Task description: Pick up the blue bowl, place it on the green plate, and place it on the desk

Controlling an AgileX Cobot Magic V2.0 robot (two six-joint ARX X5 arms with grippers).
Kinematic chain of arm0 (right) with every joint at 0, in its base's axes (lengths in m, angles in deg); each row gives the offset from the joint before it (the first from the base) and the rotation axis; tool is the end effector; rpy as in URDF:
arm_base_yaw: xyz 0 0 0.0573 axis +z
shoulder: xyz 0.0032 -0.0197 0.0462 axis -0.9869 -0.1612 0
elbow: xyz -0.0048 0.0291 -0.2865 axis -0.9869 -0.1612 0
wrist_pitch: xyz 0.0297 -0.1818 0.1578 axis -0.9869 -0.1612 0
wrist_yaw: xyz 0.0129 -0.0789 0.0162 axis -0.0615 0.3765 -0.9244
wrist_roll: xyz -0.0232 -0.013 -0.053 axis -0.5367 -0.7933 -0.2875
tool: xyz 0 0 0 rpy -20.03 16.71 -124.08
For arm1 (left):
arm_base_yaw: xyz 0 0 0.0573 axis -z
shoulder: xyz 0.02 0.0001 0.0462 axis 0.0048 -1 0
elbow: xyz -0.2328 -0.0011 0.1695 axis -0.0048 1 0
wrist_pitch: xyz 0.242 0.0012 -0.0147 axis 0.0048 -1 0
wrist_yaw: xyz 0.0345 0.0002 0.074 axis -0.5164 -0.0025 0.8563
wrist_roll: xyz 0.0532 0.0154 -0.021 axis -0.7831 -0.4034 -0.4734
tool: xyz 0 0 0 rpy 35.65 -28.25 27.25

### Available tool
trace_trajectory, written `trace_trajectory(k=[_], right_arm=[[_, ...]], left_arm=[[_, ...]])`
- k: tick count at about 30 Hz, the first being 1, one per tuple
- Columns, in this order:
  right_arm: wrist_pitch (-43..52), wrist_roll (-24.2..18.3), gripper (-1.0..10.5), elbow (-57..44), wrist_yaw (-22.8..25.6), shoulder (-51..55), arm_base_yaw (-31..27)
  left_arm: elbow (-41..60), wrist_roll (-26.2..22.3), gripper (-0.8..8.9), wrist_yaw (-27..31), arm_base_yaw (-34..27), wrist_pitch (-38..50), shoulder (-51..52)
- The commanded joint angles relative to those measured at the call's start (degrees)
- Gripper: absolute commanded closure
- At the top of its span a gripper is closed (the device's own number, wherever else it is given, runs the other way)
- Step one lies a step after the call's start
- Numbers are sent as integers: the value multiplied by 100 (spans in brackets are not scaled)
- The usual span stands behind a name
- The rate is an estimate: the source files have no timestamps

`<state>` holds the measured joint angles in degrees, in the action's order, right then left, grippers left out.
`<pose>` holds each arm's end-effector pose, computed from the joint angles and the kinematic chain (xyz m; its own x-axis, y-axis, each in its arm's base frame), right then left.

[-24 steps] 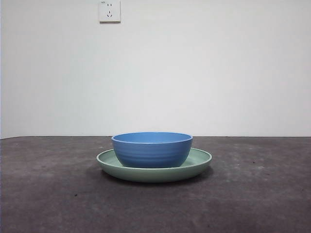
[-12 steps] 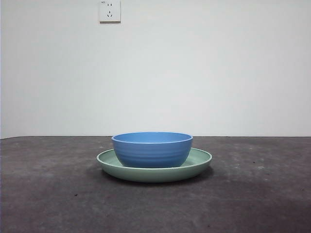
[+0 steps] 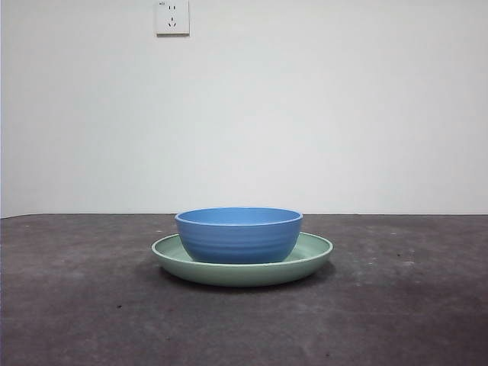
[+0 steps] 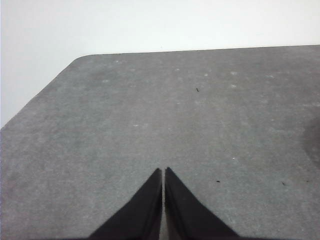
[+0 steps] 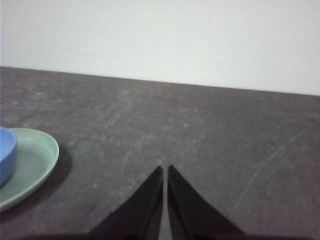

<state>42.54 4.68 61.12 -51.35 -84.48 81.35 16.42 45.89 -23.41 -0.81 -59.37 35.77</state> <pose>0.0685 0.0074 0.1711 0.9805 0.1885 -0.0558 -0.1884 0.9821 0.0071 0.0696 0.0015 0.1549 0.9877 0.0211 -0.1552 -0.0123 0.9983 0.0574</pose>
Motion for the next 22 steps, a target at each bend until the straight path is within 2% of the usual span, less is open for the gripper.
trace_trajectory(k=[1, 5, 22], right_arm=[[52, 101, 938, -146, 24, 15, -11], [-363, 201, 938, -267, 26, 15, -11], [-286, 291, 938, -260, -4, 15, -11]], left_arm=[[118, 44, 804, 9, -13, -35, 13], [118, 44, 804, 9, -13, -35, 13], [116, 42, 804, 9, -13, -33, 11]])
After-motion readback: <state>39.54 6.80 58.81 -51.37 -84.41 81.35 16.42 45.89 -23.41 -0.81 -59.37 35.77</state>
